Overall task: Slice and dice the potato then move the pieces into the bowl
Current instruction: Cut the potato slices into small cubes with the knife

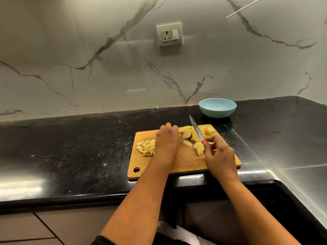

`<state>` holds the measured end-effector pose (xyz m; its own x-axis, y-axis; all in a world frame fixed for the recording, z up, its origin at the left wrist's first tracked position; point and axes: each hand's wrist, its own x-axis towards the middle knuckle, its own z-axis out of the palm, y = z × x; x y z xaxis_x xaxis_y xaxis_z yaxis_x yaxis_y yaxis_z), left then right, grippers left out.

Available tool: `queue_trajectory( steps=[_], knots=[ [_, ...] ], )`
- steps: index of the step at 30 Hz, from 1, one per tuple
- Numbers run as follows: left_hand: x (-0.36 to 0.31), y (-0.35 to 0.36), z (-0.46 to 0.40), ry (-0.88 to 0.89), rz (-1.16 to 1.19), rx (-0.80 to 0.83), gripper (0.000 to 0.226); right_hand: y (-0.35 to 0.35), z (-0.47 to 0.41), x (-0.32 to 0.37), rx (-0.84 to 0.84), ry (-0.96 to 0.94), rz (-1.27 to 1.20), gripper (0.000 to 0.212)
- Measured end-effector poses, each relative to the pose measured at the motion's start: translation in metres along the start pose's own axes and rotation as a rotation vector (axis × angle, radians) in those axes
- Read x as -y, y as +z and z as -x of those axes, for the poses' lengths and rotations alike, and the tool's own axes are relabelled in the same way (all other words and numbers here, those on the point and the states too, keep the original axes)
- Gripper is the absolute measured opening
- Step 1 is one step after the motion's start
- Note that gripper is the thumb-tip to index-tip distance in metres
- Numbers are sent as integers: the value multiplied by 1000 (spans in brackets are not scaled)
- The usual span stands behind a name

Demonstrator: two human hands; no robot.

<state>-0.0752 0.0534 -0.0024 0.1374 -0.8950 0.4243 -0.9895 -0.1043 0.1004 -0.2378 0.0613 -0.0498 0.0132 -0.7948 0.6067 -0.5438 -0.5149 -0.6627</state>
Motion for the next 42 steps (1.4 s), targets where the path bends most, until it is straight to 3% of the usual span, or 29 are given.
queue_trajectory(
  steps=[4, 6, 9, 12, 24, 32, 36, 42],
  knots=[
    [3, 0, -2, 23, 111, -5, 25, 0, 0, 0, -1, 12, -4, 6],
    [0, 2, -5, 108, 163, 100, 33, 0, 0, 1, 2, 13, -5, 7],
    [-7, 6, -9, 193, 35, 294, 32, -1, 0, 2, 2, 17, 0, 5],
    [-8, 14, -11, 175, 32, 348, 32, -1, 0, 4, 7, 19, 4, 5],
    [8, -5, 2, -236, 198, 481, 14, -6, 2, 12, 47, 49, 36, 10],
    [16, 0, 31, -217, 401, 162, 14, -27, 8, 45, 332, 209, 229, 17],
    [12, 12, 37, -247, 444, 130, 15, -32, 11, 67, 465, 237, 465, 21],
    [12, 18, 43, -213, 427, 86, 16, -32, -1, 86, 536, 230, 529, 21]
  ],
)
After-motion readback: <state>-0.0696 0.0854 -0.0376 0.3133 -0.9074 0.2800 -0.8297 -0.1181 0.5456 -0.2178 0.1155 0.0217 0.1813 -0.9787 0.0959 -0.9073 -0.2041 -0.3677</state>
